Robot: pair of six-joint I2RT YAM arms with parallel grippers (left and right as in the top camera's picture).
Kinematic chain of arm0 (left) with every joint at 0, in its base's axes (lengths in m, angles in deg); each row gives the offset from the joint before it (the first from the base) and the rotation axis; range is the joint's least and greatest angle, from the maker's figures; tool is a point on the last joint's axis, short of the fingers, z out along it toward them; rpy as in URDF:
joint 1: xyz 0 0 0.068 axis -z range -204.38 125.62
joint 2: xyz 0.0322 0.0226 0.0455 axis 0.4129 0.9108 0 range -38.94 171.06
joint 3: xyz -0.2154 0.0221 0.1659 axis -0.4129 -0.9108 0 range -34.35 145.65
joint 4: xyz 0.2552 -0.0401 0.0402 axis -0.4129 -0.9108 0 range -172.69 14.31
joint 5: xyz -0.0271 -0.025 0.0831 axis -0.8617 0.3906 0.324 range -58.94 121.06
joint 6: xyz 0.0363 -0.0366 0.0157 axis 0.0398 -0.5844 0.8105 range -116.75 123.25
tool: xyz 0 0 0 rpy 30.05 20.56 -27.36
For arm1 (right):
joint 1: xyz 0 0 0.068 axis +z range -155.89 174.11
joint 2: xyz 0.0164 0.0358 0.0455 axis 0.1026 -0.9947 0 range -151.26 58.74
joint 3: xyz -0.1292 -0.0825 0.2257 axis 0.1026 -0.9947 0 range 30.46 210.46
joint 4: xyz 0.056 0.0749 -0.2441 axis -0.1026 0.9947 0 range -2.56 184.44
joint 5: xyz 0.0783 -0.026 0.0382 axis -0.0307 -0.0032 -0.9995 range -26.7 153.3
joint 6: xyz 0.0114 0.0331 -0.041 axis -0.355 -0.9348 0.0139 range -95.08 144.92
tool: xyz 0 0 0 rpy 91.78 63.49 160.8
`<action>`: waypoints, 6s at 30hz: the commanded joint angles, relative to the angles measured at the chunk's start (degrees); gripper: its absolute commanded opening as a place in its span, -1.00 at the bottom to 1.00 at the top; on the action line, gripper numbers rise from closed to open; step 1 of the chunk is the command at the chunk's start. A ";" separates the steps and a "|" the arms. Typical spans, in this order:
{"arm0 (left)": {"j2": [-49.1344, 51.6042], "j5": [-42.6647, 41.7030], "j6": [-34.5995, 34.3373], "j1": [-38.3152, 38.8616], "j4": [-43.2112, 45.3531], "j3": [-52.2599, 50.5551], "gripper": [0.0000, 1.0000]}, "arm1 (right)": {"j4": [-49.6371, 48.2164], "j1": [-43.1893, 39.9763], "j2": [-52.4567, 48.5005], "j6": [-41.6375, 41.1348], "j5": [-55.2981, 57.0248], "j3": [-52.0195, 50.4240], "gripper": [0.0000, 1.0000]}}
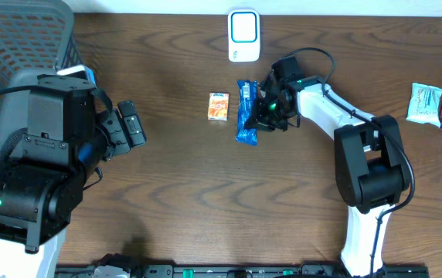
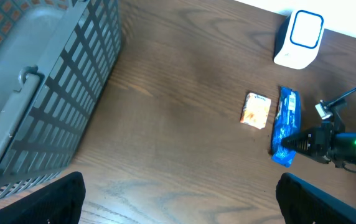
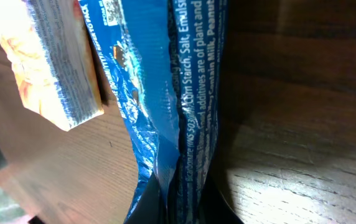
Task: Scan the item barcode
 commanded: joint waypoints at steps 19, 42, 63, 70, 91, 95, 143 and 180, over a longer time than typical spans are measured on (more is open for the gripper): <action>-0.04 0.70 0.72 -0.31 -0.17 0.15 0.96 | 22.05 11.45 -4.92 6.08 72.85 10.93 -0.98; -0.04 0.70 0.72 -0.31 -0.20 0.15 0.96 | 36.96 -6.01 -4.33 11.89 22.84 33.31 0.98; -0.04 0.70 0.72 -0.31 -0.37 0.15 0.96 | 32.81 -21.77 -2.82 22.73 1.92 17.25 0.45; -0.04 0.70 0.72 -0.31 -0.37 0.15 0.96 | 41.75 -13.70 3.39 11.89 29.51 29.22 0.40; -0.04 0.70 0.72 -0.31 -0.37 0.15 0.96 | 16.26 2.86 -2.91 2.73 50.53 6.93 0.22; -0.04 0.70 0.72 -0.31 -0.37 0.15 0.96 | 15.52 2.78 -2.91 3.96 53.64 5.14 0.27; -0.04 0.70 0.72 -0.31 -0.37 0.15 0.96 | -8.20 -15.17 -0.90 5.25 -38.03 -5.57 -0.97; -0.04 0.70 0.72 -0.31 -0.37 0.15 0.96 | 16.17 -1.51 1.03 30.32 33.31 3.37 0.04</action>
